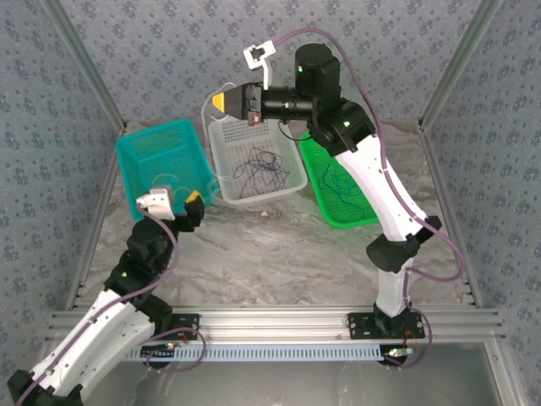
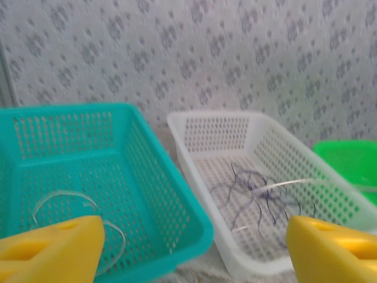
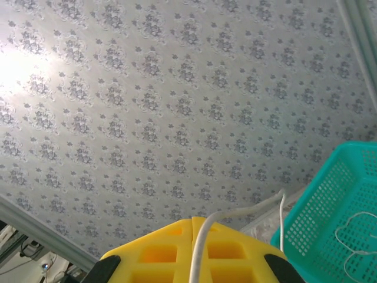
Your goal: Untangle the cables
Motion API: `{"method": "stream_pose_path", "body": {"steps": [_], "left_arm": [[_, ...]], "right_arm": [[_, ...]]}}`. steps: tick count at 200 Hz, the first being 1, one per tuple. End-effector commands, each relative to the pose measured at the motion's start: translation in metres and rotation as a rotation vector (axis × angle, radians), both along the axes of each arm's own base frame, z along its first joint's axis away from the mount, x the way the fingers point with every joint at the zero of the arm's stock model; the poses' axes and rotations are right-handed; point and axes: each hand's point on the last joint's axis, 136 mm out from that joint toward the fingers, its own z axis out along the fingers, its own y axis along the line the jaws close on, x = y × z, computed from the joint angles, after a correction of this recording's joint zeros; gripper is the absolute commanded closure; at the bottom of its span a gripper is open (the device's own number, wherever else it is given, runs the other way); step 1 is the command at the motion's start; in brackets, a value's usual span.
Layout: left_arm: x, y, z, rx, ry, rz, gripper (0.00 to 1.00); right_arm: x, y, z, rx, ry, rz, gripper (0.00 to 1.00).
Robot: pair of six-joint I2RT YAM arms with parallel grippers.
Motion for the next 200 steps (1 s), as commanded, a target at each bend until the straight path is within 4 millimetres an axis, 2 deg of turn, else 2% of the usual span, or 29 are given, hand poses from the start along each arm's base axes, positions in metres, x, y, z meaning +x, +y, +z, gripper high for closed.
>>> {"method": "stream_pose_path", "body": {"steps": [1, 27, 52, 73, 91, 102, 115, 122, 146, 167, 186, 193, 200], "left_arm": [[-0.002, 0.009, 0.016, 0.003, -0.004, 0.025, 0.14], [0.0, 0.018, 0.019, 0.01, -0.012, 0.063, 0.11], [0.004, 0.027, 0.017, -0.008, -0.01, 0.103, 0.1], [0.01, 0.036, 0.011, -0.032, 0.009, 0.146, 0.08], [0.013, 0.044, 0.003, -0.059, 0.033, 0.184, 0.07], [0.012, 0.048, 0.0, -0.073, 0.04, 0.198, 0.06], [0.012, 0.051, -0.001, -0.086, 0.036, 0.202, 0.06], [0.011, 0.052, -0.002, -0.088, 0.033, 0.203, 0.06], [0.006, 0.059, -0.003, -0.098, 0.034, 0.228, 0.06], [0.002, 0.066, -0.004, -0.118, 0.027, 0.251, 0.06], [-0.001, 0.07, -0.008, -0.142, 0.024, 0.269, 0.06], [-0.001, 0.07, -0.01, -0.144, 0.026, 0.269, 0.05], [-0.001, 0.07, -0.012, -0.145, 0.03, 0.267, 0.06]], "right_arm": [[-0.007, 0.013, 0.009, 0.036, -0.022, 0.066, 1.0], [0.005, 0.029, 0.008, 0.077, -0.034, 0.078, 1.0], [0.027, 0.053, -0.016, 0.084, -0.002, 0.071, 1.0], [0.054, 0.083, -0.055, 0.071, 0.017, 0.053, 1.0], [0.082, 0.109, -0.107, 0.041, 0.092, 0.035, 1.0], [0.098, 0.124, -0.146, 0.001, 0.145, 0.015, 1.0], [0.105, 0.141, -0.186, -0.027, 0.208, 0.024, 1.0], [0.106, 0.147, -0.2, -0.031, 0.227, 0.037, 1.0], [0.11, 0.157, -0.221, -0.052, 0.244, 0.015, 1.0], [0.118, 0.157, -0.238, -0.077, 0.28, -0.013, 1.0], [0.118, 0.16, -0.253, -0.102, 0.304, -0.017, 1.0], [0.116, 0.162, -0.26, -0.122, 0.315, -0.022, 0.91], [0.114, 0.163, -0.265, -0.14, 0.318, -0.021, 0.78]]}}
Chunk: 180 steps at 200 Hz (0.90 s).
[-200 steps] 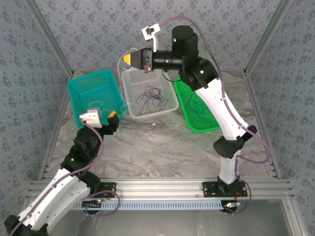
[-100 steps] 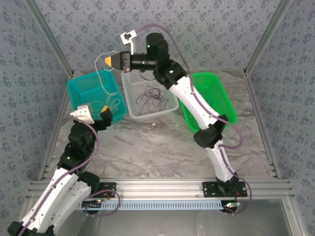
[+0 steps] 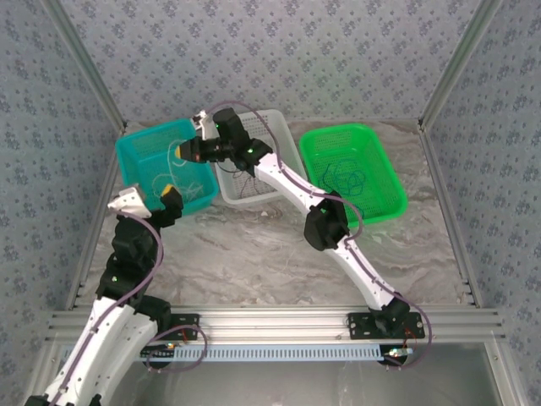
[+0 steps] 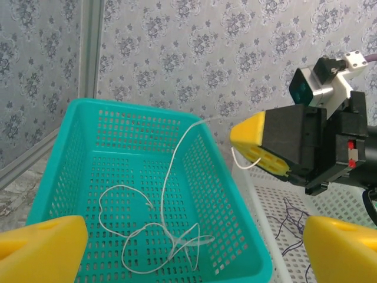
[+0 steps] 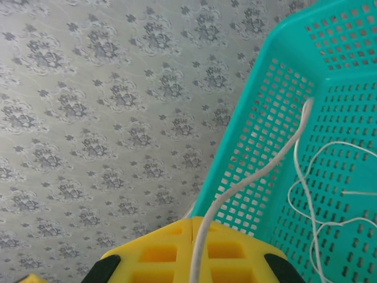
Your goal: Untangle the cables
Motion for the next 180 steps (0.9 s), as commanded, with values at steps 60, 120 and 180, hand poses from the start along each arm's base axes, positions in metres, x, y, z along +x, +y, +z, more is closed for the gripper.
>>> {"method": "stream_pose_path", "body": {"steps": [60, 120, 180], "left_arm": [[0.001, 0.0, -0.021, -0.073, 0.059, 0.009, 0.05], [0.004, -0.032, -0.023, -0.107, 0.092, -0.166, 0.02], [-0.031, -0.135, -0.085, -0.026, 0.237, -0.646, 0.13]], "right_arm": [[-0.02, -0.003, 0.02, -0.05, -0.021, 0.01, 0.0], [-0.065, -0.06, 0.056, -0.257, -0.159, 0.058, 0.0], [-0.103, -0.204, 0.067, -0.421, -0.329, -0.203, 0.01]]}}
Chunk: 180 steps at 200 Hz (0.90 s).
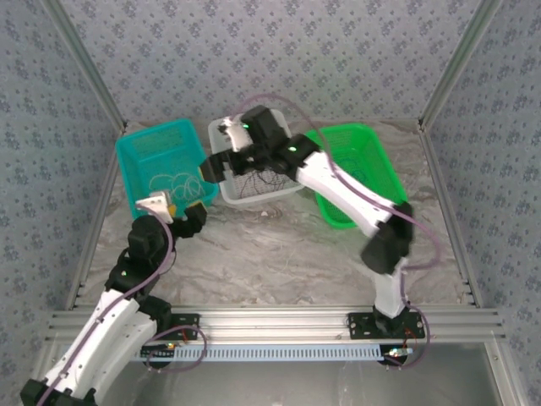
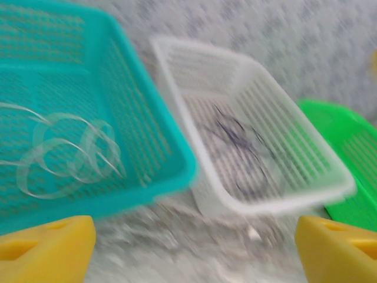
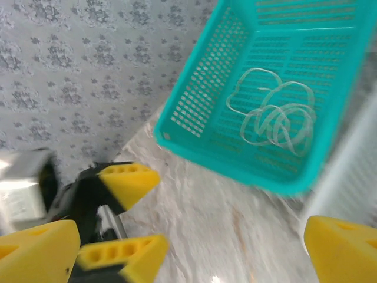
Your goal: Untangle the cables
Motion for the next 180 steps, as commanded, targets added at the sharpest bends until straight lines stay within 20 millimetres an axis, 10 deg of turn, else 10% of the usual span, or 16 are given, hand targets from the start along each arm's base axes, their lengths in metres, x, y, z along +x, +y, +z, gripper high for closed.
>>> {"method": "stream_pose_path", "body": {"steps": [1, 69, 180], "left_arm": [[-0.025, -0.05, -0.02, 0.034, 0.013, -0.246, 0.13], [-0.073, -0.146, -0.087, 0.308, 0.103, -0.602, 0.15], [-0.054, -0.22, -0.15, 0.554, 0.137, -0.784, 0.21]], "right_arm": [[0.003, -0.062, 0.002, -0.045, -0.118, -0.134, 0.01], [-0.035, -0.182, -0.074, -0.139, 0.004, -0.391, 0.16], [-0.07, -0.256, -0.098, -0.106, 0.054, -0.56, 0.18]]}}
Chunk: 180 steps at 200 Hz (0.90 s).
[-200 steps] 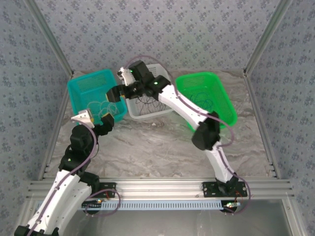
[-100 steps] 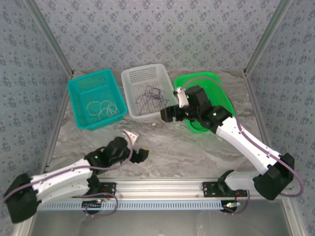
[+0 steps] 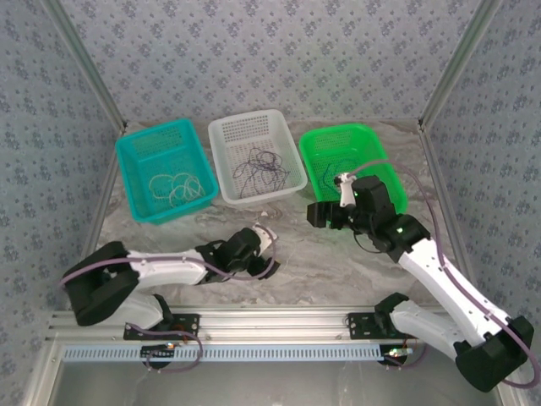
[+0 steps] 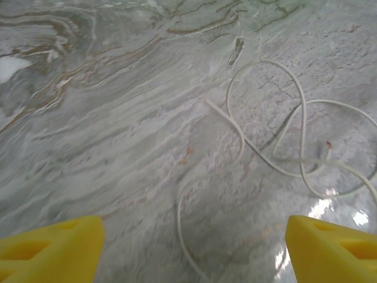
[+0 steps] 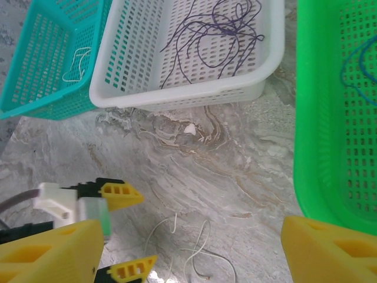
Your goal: Untangle the cables
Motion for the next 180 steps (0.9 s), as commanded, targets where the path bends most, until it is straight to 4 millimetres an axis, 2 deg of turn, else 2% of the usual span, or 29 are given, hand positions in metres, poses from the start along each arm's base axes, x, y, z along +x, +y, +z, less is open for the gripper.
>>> {"method": "stream_pose_path", "body": {"steps": [1, 38, 69, 84, 98, 135, 159, 180], "left_arm": [[0.008, -0.023, 0.002, -0.008, -0.049, -0.061, 0.21], [0.021, -0.029, -0.008, 0.006, -0.057, -0.056, 0.23], [0.028, -0.034, -0.021, 0.028, -0.04, -0.068, 0.48], [0.031, -0.037, -0.023, 0.018, -0.035, -0.063, 0.54], [0.034, -0.036, -0.023, 0.003, -0.031, -0.049, 0.64], [0.035, -0.035, -0.012, -0.024, -0.038, -0.034, 0.89], [0.037, -0.034, -0.001, -0.039, -0.055, -0.024, 0.97], [0.042, -0.029, 0.02, -0.06, -0.096, 0.013, 1.0]], "right_arm": [[-0.007, -0.015, -0.004, -0.001, 0.017, -0.048, 0.18], [-0.017, -0.028, -0.008, 0.006, 0.02, -0.074, 0.18], [-0.022, -0.038, -0.02, -0.005, 0.048, -0.109, 0.16], [-0.022, -0.042, -0.022, -0.008, 0.043, -0.131, 0.14], [-0.027, -0.046, -0.029, -0.019, 0.062, -0.138, 0.14], [-0.031, -0.056, -0.034, -0.023, 0.044, -0.171, 0.1], [-0.032, -0.055, -0.036, -0.013, 0.035, -0.162, 0.06], [-0.036, -0.051, -0.04, -0.013, 0.044, -0.127, 0.02]]}}
